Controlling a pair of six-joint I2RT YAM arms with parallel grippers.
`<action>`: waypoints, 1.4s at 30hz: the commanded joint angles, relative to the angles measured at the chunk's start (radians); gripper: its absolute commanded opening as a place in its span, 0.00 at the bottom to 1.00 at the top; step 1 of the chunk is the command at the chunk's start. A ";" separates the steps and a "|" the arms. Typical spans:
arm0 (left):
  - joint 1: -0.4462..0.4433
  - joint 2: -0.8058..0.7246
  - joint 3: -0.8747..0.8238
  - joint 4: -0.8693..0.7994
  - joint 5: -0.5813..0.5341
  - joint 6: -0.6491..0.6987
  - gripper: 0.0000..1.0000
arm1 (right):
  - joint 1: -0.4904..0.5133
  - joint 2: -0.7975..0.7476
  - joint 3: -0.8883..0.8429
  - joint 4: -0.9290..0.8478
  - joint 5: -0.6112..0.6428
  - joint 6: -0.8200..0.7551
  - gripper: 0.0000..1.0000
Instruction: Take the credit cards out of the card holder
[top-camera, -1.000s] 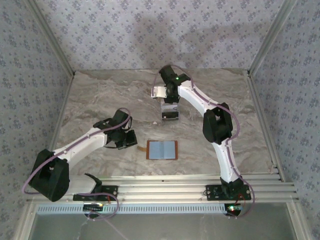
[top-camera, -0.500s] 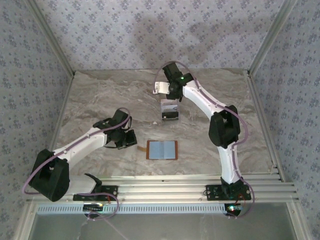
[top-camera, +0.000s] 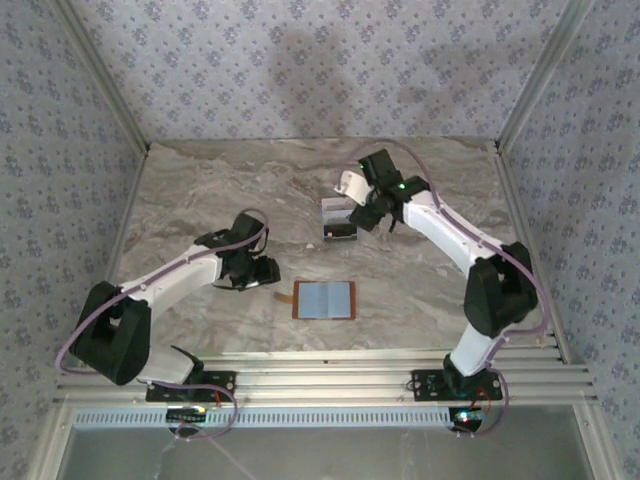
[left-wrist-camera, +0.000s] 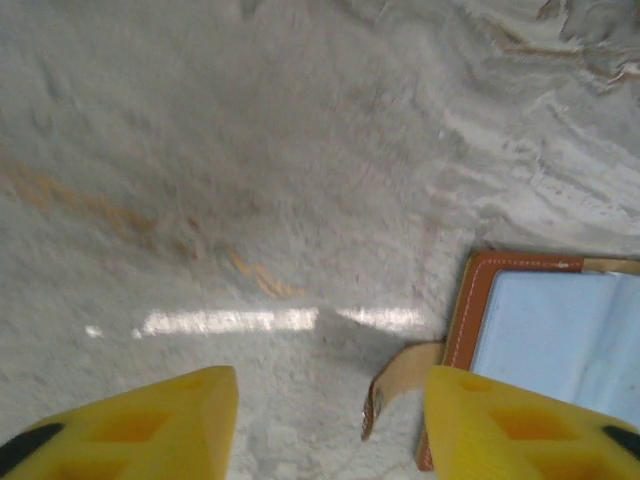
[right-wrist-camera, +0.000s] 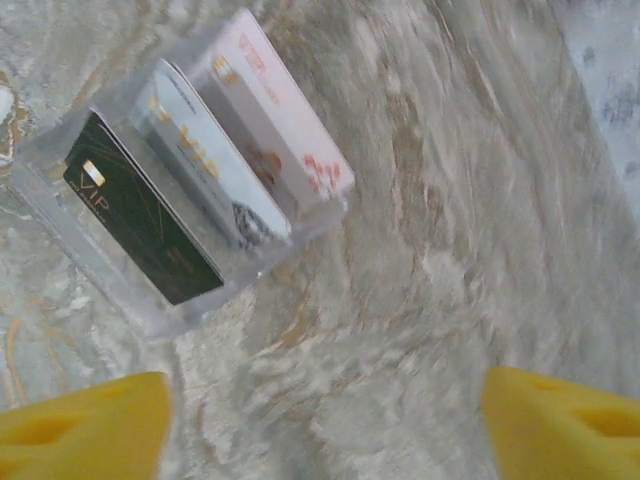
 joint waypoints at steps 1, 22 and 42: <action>0.019 0.015 0.049 -0.026 -0.114 0.057 0.68 | -0.043 -0.112 -0.123 0.102 0.002 0.142 1.00; 0.352 0.014 -0.040 0.408 -0.637 0.384 0.99 | -0.511 -0.334 -0.942 1.034 -0.129 0.577 1.00; 0.568 0.112 -0.430 1.362 -0.121 0.645 0.99 | -0.527 -0.149 -1.000 1.363 -0.150 0.605 1.00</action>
